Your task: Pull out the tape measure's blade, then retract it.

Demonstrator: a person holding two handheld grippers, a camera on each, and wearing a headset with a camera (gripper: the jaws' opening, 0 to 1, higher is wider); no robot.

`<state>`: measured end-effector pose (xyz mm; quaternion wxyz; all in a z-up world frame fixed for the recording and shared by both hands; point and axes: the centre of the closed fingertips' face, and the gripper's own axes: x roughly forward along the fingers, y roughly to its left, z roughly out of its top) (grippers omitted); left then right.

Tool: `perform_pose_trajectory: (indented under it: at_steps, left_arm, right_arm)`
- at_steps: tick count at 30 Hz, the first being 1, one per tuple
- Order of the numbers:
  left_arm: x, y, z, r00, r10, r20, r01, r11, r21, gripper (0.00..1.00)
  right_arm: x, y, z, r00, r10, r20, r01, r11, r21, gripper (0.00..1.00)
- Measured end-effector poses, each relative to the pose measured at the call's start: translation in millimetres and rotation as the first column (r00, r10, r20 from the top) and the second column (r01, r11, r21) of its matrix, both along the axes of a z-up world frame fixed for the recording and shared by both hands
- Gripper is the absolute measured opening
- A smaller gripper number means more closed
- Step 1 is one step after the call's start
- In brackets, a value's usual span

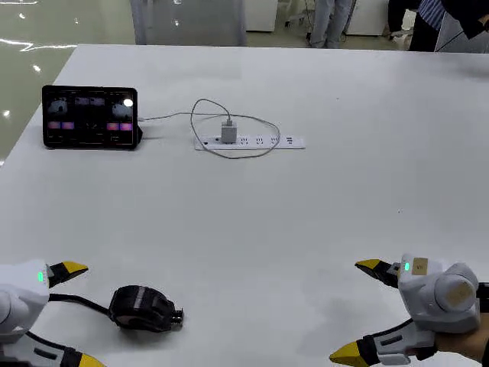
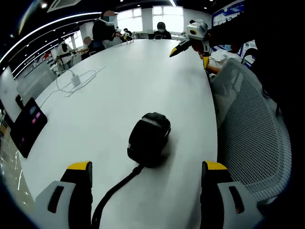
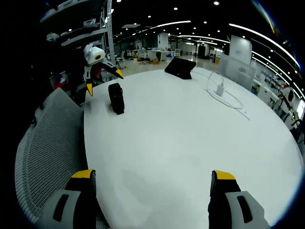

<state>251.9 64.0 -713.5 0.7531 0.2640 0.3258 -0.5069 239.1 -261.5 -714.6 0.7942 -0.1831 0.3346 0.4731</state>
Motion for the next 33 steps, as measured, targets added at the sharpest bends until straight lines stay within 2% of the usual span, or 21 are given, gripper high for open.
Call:
perform_pose_trajectory:
  at_steps: [4,7,11,13,15,20,23,26,29,31,33]
  left_arm:
    - [4.0,-9.9,-1.1,0.999,-0.049,-0.012,0.049,0.999,0.017,0.91]
    - [4.9,-16.2,-6.3,0.995,-0.096,-0.012,0.096,0.994,0.057,0.88]
    - [9.8,-22.1,-10.9,0.994,-0.105,-0.017,0.106,0.993,0.06,0.81]
    - [12.4,-23.3,-16.2,0.994,-0.106,-0.023,0.108,0.992,0.072,0.76]
    - [9.7,-27.8,-19.8,0.992,-0.125,-0.022,0.126,0.987,0.098,0.72]
    - [7.7,-35.5,-24.6,0.985,-0.17,-0.033,0.172,0.978,0.117,0.66]
    - [9.2,-37.7,-27.9,0.983,-0.177,-0.047,0.182,0.976,0.12,0.61]
    - [14.7,-38.7,-33.1,0.983,-0.178,-0.041,0.182,0.974,0.135,0.61]
    - [20.0,-39.3,-36.8,0.985,-0.167,-0.04,0.171,0.973,0.156,0.54]
    - [21.9,-41.9,-36.7,0.989,-0.137,-0.055,0.143,0.98,0.135,0.47]
    - [20.9,-44.8,-37.3,0.988,-0.135,-0.075,0.143,0.983,0.119,0.45]
  right_arm:
    - [1.6,7.6,0.4,1.0,0.011,-0.002,-0.011,1.0,0.007,0.99]
    - [2.6,12.6,-0.9,1.0,0.02,-0.009,-0.02,1.0,0.007,0.99]
    - [3.3,18.4,0.1,1.0,0.028,-0.008,-0.027,1.0,0.016,0.99]
    - [3.9,24.1,2.3,1.0,0.027,-0.012,-0.027,0.999,0.044,0.99]
    - [5.5,27.0,1.4,0.999,0.036,-0.003,-0.036,0.999,0.04,0.99]
    - [6.9,35.8,1.1,0.998,0.061,0.001,-0.061,0.998,0.033,0.99]
    - [8.3,41.2,1.0,0.997,0.072,0.003,-0.073,0.997,0.037,0.99]
    - [9.3,46.5,1.0,0.997,0.081,0.005,-0.081,0.996,0.041,0.99]
    - [10.0,53.3,-0.1,0.996,0.094,0.005,-0.094,0.995,0.044,0.99]
    - [10.3,56.6,-1.0,0.995,0.1,0.004,-0.1,0.994,0.047,0.99]
    - [10.2,60.9,-1.0,0.994,0.112,0.007,-0.112,0.992,0.051,0.99]
